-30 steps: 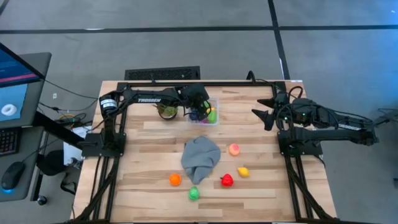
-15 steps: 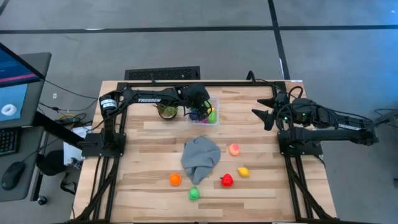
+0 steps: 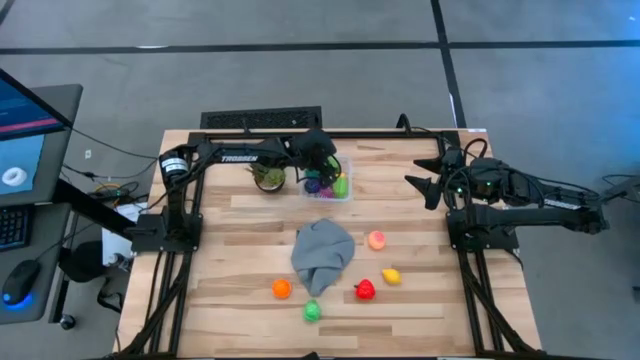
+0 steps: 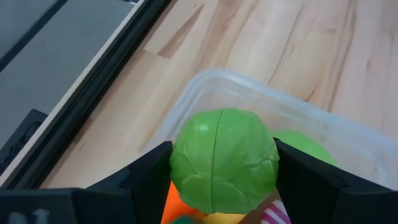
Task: Pick and placing Produce into tupperware
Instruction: Put the green cabbage into the transparent container
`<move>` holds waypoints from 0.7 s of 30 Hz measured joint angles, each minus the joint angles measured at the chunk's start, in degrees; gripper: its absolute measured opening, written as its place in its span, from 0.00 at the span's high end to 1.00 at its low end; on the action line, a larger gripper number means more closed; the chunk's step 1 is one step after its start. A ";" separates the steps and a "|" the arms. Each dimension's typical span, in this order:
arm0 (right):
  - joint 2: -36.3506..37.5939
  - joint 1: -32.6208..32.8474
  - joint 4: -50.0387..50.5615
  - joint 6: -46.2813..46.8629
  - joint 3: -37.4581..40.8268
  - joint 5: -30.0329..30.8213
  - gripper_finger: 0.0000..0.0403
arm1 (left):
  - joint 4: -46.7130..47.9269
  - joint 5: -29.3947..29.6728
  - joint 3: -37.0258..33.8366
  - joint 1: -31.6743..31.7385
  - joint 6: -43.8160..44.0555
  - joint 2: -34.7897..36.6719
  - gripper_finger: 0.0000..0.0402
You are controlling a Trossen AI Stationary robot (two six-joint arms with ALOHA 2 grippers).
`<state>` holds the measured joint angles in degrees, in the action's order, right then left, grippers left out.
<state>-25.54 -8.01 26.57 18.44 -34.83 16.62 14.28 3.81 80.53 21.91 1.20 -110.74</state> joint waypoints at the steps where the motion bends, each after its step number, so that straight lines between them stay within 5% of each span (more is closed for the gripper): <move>1: 0.01 0.00 0.00 0.00 0.00 0.00 0.17 | -0.26 -0.04 0.00 -0.01 0.11 0.00 0.40; 21: 0.00 0.00 0.00 -0.52 0.00 0.44 0.17 | -2.20 -0.05 0.38 0.00 2.33 -1.54 0.40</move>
<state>-25.54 -8.01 26.57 17.91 -34.83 17.06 12.08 3.76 80.91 21.91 3.53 -112.28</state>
